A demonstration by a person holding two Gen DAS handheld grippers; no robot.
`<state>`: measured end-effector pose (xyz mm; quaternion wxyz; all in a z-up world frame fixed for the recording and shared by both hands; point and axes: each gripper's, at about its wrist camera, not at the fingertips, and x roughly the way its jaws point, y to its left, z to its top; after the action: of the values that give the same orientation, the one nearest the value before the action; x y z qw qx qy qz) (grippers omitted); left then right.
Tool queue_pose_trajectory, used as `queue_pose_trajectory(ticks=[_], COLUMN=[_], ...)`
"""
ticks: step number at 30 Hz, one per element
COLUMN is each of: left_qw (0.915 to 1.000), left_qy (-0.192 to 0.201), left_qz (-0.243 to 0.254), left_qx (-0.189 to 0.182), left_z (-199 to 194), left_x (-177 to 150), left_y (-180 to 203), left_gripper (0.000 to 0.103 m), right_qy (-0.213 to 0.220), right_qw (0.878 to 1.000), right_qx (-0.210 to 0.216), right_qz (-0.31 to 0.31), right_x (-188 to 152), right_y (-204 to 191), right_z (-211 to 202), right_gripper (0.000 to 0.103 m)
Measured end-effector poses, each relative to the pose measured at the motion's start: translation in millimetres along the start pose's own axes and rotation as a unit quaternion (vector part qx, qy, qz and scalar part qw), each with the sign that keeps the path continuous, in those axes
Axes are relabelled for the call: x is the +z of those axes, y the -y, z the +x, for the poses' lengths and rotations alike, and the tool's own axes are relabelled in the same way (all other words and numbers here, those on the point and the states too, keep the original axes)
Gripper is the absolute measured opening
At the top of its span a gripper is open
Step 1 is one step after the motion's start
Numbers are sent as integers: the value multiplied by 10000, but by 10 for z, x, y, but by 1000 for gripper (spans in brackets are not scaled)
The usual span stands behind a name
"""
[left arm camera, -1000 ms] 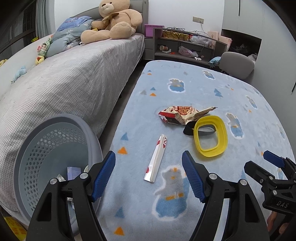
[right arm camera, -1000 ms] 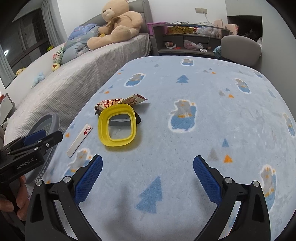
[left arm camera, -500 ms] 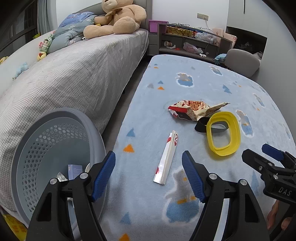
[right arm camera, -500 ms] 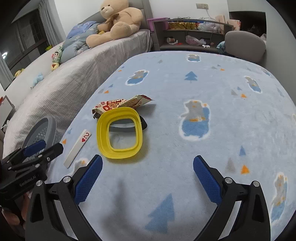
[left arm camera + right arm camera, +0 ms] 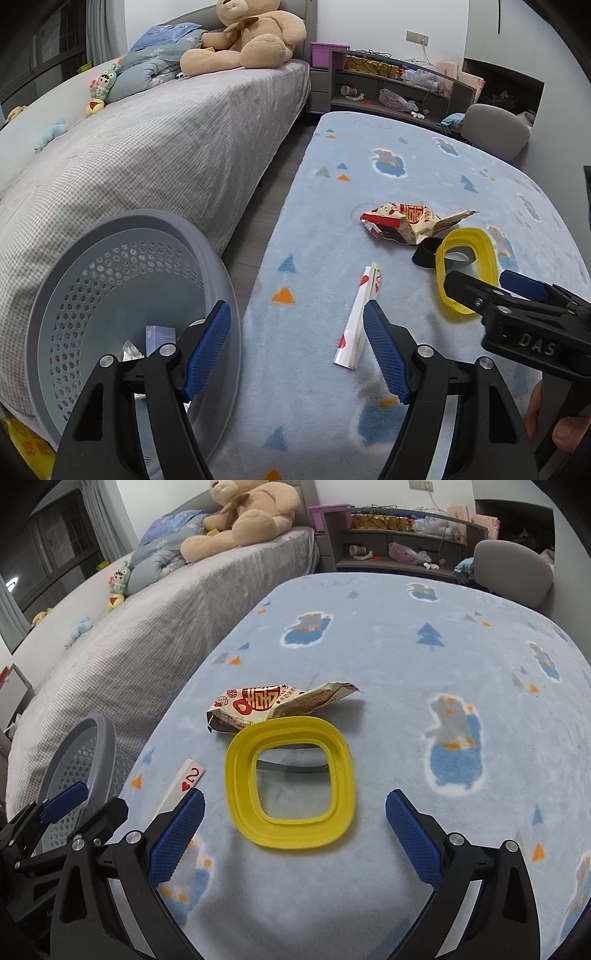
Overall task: Collect trash
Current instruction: 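Lower the right tool onto the yellow plastic lid and grasp it, then grasp the white toothpaste tube with the left tool while the right tool holds the lid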
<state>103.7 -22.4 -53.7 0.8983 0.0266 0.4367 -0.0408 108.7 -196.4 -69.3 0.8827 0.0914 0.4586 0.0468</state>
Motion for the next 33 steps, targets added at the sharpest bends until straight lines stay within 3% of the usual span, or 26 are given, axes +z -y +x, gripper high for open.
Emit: queue_pose_trajectory(ticks=[10, 12, 14, 15, 33], left_qw=[10000, 10000, 9999, 9999, 9985], left_qy=[-19, -34, -60, -70, -270], left_qz=[2, 13, 27, 33, 263], left_qx=[-45, -75, -108, -122, -396], left_z=[3, 9, 19, 22, 71], left_x=[-12, -13, -17, -20, -30], left_y=[-17, -9, 2, 6, 185], left_gripper=[71, 71, 71, 71, 71], right_qy=[-53, -39, -89, -68, 150], right_qw=[9994, 9993, 9992, 9992, 9998], right_qx=[-329, -346, -337, -340, 6], right_qz=[-80, -133, -174, -185, -88], right_x=[5, -3, -10, -14, -316], right_y=[-58, -65, -69, -71, 149], right_z=[140, 137, 150, 140, -464], right_gripper=[95, 86, 70, 69, 68])
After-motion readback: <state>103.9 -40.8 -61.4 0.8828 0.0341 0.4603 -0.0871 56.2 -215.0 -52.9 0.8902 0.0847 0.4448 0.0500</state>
